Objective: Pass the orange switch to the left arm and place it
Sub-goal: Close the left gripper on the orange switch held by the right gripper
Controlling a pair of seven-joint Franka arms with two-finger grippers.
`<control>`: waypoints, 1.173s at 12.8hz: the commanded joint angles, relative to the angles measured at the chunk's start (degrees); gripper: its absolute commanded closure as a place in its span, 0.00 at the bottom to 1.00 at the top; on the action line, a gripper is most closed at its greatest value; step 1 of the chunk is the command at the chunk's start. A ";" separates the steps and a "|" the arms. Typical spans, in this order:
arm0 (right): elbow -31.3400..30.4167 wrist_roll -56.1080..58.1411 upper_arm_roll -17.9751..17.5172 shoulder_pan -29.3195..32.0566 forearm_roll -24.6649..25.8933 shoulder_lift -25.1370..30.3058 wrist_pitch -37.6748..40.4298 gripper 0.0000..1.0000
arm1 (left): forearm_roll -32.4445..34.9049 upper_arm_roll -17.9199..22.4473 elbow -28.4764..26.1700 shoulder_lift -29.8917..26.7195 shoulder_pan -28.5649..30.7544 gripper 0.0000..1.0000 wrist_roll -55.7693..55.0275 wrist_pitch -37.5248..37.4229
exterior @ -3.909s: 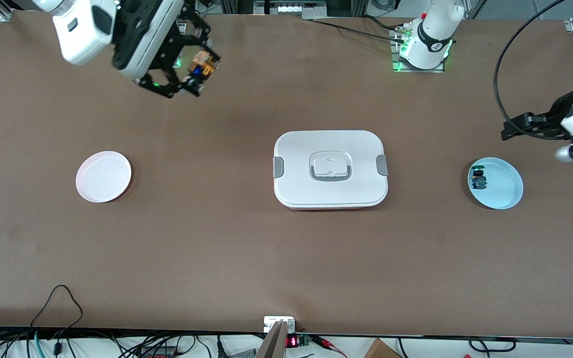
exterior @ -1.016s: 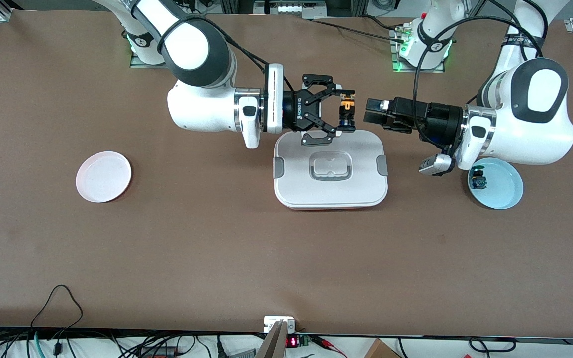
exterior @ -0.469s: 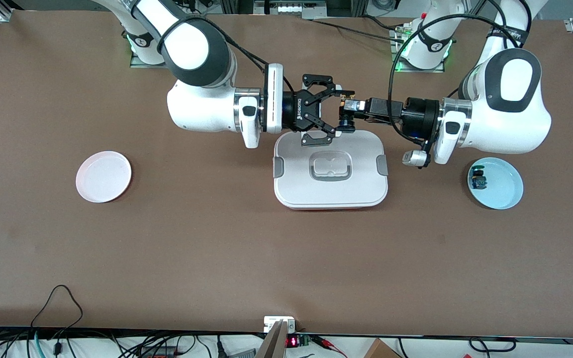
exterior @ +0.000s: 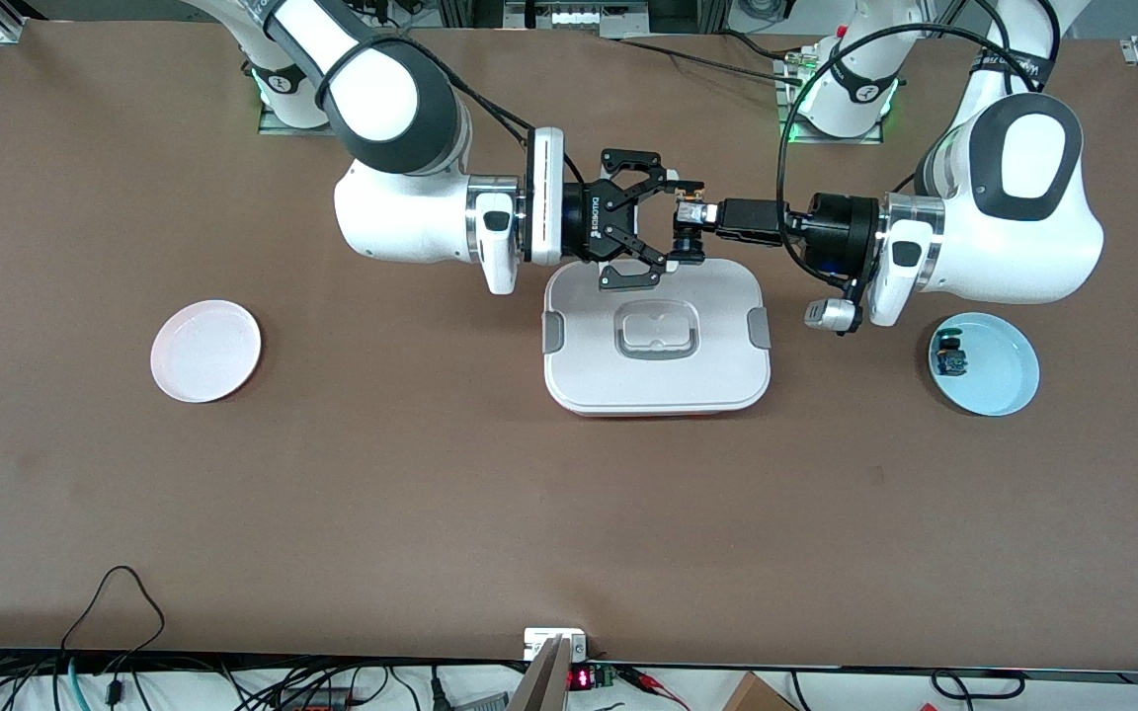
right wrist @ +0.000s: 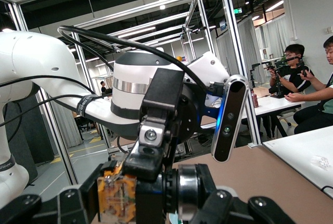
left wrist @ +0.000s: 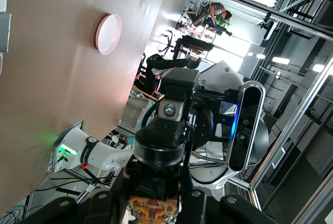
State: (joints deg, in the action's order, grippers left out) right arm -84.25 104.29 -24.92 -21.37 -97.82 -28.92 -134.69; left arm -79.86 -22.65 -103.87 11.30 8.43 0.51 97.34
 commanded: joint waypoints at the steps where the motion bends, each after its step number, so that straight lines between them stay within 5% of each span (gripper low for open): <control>1: -0.30 1.80 -0.12 0.02 -1.05 1.06 -1.63 1.00 | -0.47 -0.12 -1.43 -1.63 0.45 0.91 -0.69 0.40; 2: -0.30 1.80 -0.12 0.02 -1.05 1.15 -1.71 1.00 | -0.47 -0.12 -1.34 -1.72 0.45 1.00 -0.69 0.31; 4: -0.30 1.80 -0.12 0.02 -1.05 1.06 -1.63 0.96 | -0.38 -0.12 -1.34 -1.63 0.62 1.00 -0.69 0.13; 5: -0.39 1.53 -0.12 0.02 -1.14 1.06 -1.63 0.65 | -0.38 -0.12 -1.34 -1.63 0.71 1.00 -0.69 0.13; 6: -0.39 1.62 -0.12 0.02 -1.23 1.06 -1.63 0.01 | -0.38 -0.03 -1.34 -1.63 0.71 1.00 -0.78 0.05; 10: -0.39 1.53 -0.12 0.02 -1.32 1.32 -2.24 0.00 | -0.21 0.41 -1.25 -1.63 0.89 1.00 -0.78 -1.01; 15: -1.09 0.92 -0.12 1.85 -1.23 1.59 -1.54 0.00 | 15.40 0.59 0.24 -1.54 6.50 1.00 -0.86 -8.64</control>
State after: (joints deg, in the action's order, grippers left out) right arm -84.14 104.46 -24.81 -21.03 -97.90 -28.57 -135.94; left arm -69.58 -22.12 -103.81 10.94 12.25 0.26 91.80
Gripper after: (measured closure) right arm 0.000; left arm 0.586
